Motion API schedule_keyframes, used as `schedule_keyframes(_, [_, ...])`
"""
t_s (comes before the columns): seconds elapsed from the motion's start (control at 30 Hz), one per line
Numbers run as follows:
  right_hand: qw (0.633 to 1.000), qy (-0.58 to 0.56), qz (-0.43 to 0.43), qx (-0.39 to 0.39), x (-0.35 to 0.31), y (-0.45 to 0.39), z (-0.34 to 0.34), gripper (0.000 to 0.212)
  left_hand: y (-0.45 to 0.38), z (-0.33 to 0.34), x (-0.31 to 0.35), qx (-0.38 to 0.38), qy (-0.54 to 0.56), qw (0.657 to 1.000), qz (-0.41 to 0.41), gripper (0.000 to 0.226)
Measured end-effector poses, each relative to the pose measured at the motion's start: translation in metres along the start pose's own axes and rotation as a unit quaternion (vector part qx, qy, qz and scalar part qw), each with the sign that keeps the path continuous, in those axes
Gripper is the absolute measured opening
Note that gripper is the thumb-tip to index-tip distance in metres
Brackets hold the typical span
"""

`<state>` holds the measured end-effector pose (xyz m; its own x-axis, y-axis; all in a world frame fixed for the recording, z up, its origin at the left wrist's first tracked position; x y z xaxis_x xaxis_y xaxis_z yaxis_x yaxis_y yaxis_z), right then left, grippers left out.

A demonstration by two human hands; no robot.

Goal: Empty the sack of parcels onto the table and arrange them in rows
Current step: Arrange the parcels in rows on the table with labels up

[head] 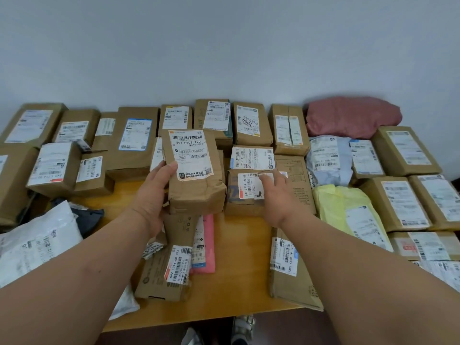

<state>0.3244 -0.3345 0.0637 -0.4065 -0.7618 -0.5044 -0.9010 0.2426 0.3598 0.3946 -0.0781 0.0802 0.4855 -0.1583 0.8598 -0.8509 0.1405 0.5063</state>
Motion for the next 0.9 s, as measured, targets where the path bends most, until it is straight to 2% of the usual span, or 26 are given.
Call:
schedule_keyframes(0.1, [0.997,0.007,0.029,0.075,0.006,0.013,0.0,0.063,0.007,0.003,0.0,-0.011,-0.007,1.0,0.002,0.064])
schedule_keyframes(0.17, [0.99,0.05,0.052,0.123,0.013,0.025,-0.001,0.047,0.012,0.004,0.0,-0.018,-0.009,1.0,0.002,0.061])
schedule_keyframes(0.23, [0.985,0.083,0.091,0.117,0.022,0.039,0.002,0.041,0.018,0.006,-0.002,-0.029,-0.009,1.0,-0.001,0.062])
schedule_keyframes(0.3, [0.983,0.074,0.154,0.061,0.03,0.053,0.01,0.049,0.024,0.009,-0.006,-0.045,-0.004,0.999,-0.007,0.066])
schedule_keyframes(0.4, [0.974,0.115,0.192,-0.028,0.041,0.071,0.033,0.084,0.032,0.014,-0.015,-0.062,-0.011,0.998,0.0,0.07])
schedule_keyframes(0.47, [0.966,0.17,0.185,-0.059,0.05,0.076,0.048,0.094,0.038,0.016,-0.024,-0.071,-0.022,0.997,-0.003,0.075])
schedule_keyframes(0.53, [0.961,0.201,0.176,-0.071,0.057,0.077,0.058,0.087,0.046,0.018,-0.033,-0.098,-0.04,0.994,-0.01,0.077])
schedule_keyframes(0.6, [0.961,0.204,0.17,-0.073,0.061,0.078,0.059,0.076,0.057,0.023,-0.041,-0.123,-0.059,0.991,-0.016,0.068])
schedule_keyframes(0.67, [0.964,0.199,0.161,-0.066,0.065,0.079,0.055,0.069,0.07,0.031,-0.046,-0.125,-0.062,0.99,-0.024,0.051])
schedule_keyframes(0.77, [0.981,0.137,0.133,-0.024,0.07,0.074,0.047,0.055,0.087,0.043,-0.052,-0.122,-0.05,0.991,-0.038,0.04])
schedule_keyframes(0.83, [0.99,0.097,0.1,0.005,0.07,0.072,0.038,0.044,0.098,0.05,-0.055,-0.12,-0.036,0.991,-0.041,0.05])
schedule_keyframes(0.9, [0.996,0.03,0.08,0.0,0.067,0.07,0.029,0.034,0.107,0.055,-0.058,-0.105,-0.015,0.993,-0.046,0.057])
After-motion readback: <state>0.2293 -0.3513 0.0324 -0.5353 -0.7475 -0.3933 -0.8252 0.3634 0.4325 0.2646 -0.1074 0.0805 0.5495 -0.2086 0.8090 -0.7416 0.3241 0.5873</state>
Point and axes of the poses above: each hand's wrist, its own y-axis away from the middle knuckle, its own z-axis out of the palm, x = y × z, the point moved 2 cm from there along -y, towards the middle knuckle, and after that the axes turned 12 degrees about -y, right-handed, at the moved point
